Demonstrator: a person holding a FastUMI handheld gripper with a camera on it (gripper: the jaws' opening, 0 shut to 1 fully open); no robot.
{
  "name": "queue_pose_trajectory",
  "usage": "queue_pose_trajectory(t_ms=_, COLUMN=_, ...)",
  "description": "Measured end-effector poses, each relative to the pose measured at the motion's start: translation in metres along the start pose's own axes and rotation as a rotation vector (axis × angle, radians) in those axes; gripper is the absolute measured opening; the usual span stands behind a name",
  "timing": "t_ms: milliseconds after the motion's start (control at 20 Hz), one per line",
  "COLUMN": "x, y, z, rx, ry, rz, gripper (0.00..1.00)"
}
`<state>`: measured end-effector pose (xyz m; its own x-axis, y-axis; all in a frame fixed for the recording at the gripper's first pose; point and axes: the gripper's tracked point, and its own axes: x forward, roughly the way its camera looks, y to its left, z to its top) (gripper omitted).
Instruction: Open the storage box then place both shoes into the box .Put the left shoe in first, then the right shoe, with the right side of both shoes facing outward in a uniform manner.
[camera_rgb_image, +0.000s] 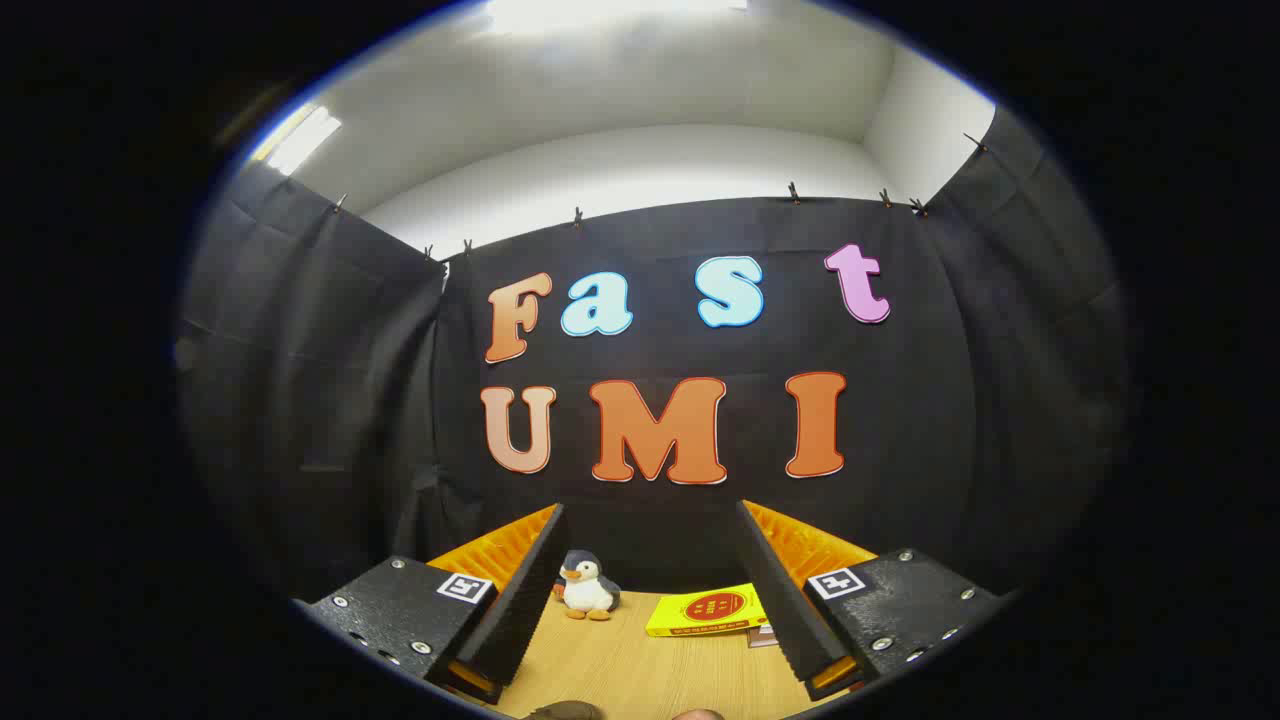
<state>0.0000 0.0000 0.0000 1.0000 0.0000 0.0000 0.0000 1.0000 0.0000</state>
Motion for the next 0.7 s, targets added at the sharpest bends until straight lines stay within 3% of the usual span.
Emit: queue_pose_trajectory(t_ms=700, x=-0.0062, y=0.0095, z=-0.003, rx=0.005, ry=0.016, rz=0.035, gripper=0.99)
